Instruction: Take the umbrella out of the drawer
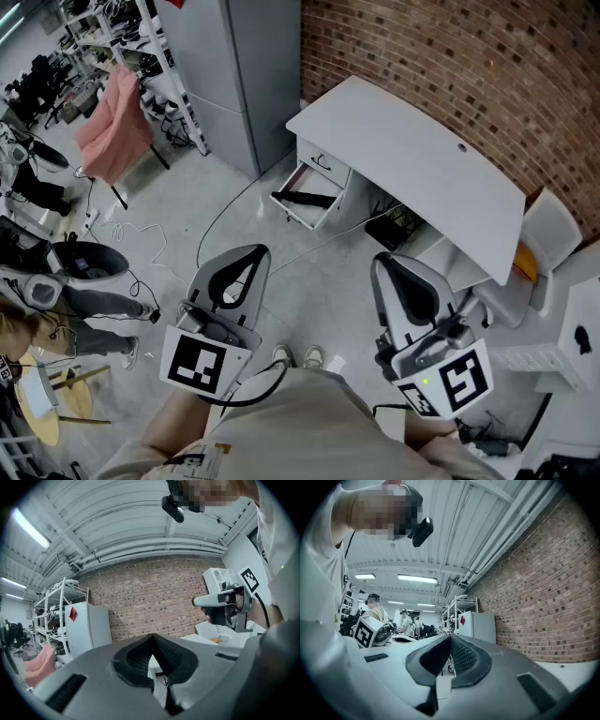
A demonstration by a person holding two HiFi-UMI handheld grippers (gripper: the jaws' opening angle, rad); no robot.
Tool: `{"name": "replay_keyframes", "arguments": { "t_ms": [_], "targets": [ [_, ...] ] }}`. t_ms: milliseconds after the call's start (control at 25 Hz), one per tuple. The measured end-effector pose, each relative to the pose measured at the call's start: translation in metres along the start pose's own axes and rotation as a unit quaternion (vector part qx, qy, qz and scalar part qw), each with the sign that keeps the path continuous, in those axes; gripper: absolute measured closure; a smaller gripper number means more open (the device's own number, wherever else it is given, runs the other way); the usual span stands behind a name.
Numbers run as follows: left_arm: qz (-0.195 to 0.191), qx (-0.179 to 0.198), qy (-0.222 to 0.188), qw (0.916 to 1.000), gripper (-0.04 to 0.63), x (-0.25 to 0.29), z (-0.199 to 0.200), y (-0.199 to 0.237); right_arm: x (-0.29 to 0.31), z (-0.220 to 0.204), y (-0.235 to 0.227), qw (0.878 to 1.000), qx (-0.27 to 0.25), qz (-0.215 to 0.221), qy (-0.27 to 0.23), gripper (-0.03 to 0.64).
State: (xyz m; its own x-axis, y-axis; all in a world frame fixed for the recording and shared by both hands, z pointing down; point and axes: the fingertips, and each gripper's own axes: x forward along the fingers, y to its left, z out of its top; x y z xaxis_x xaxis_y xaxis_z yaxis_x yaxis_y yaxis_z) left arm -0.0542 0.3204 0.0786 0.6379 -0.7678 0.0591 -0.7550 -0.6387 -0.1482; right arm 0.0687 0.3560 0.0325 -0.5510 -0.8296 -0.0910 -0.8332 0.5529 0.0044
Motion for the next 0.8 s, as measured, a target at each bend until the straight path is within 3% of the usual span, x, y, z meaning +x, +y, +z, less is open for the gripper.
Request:
{"name": "replay_keyframes", "arguments": {
  "t_ms": [800],
  "targets": [
    [-0.003, 0.009, 0.004, 0.9999, 0.588, 0.006, 0.004, -0.020, -0.016, -0.004, -0.009, 1.000, 0.004, 0.009, 0.000, 0.611]
  ]
}}
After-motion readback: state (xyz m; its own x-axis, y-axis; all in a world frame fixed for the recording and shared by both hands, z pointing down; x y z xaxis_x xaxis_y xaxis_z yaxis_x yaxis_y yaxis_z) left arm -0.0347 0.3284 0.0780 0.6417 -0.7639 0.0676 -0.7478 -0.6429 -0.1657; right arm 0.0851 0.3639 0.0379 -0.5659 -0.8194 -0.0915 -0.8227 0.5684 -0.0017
